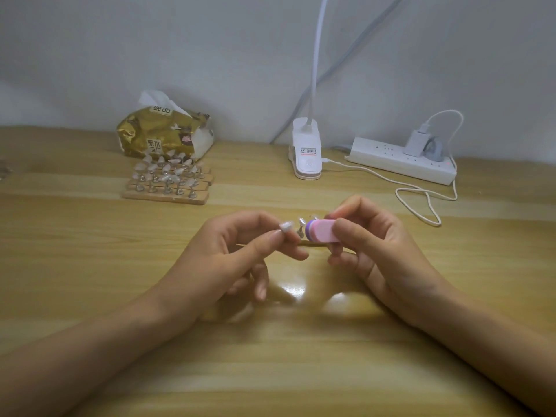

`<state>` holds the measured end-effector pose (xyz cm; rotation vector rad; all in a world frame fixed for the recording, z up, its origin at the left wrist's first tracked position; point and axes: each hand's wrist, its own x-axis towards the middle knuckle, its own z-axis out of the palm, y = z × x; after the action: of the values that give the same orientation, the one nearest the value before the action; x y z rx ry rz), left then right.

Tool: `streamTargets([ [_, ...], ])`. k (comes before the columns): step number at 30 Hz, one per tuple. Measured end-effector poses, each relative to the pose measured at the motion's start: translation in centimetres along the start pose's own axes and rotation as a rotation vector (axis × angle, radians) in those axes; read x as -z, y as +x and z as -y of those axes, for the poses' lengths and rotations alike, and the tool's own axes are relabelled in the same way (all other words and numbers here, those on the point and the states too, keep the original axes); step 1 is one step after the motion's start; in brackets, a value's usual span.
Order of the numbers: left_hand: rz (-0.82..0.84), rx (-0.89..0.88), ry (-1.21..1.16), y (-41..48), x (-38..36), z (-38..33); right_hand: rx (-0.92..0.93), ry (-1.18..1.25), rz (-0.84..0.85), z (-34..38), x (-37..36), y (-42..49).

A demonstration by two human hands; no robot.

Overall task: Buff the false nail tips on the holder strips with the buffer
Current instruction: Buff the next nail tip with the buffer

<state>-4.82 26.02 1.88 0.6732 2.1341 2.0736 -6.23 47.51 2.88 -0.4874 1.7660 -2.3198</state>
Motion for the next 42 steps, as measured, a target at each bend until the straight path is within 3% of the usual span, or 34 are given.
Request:
streamTargets([
  [6,-0.018,-0.025,0.065,-0.1,0.0,0.1,-0.024,0.018,0.006,-0.1,0.0,0.1],
  [14,-0.028,-0.023,0.099,-0.2,-0.1,0.0,0.006,-0.09,0.139,0.2,-0.7,-0.1],
  [18,-0.01,-0.026,0.123,-0.2,-0.1,0.0,0.007,-0.114,0.06,0.1,-0.7,0.0],
  [29,0.015,-0.021,0.167,-0.2,-0.2,0.1,0.036,-0.15,0.092,-0.1,-1.2,-0.3],
  [33,0.006,-0.02,0.155,-0.1,-0.2,0.1,0.026,-0.125,0.016,0.1,-0.8,-0.1],
  [37,0.02,-0.015,0.169,-0.2,-0.2,0.1,0.035,-0.168,0.094,-0.1,-1.1,-0.4],
  [40,0.021,-0.009,0.164,-0.1,-0.2,0.2,0.037,-0.156,0.003,0.2,-0.8,-0.2],
  [42,0.034,-0.007,0.164,-0.1,-0.2,0.2,0.034,-0.159,0.027,0.1,-0.9,-0.3],
])
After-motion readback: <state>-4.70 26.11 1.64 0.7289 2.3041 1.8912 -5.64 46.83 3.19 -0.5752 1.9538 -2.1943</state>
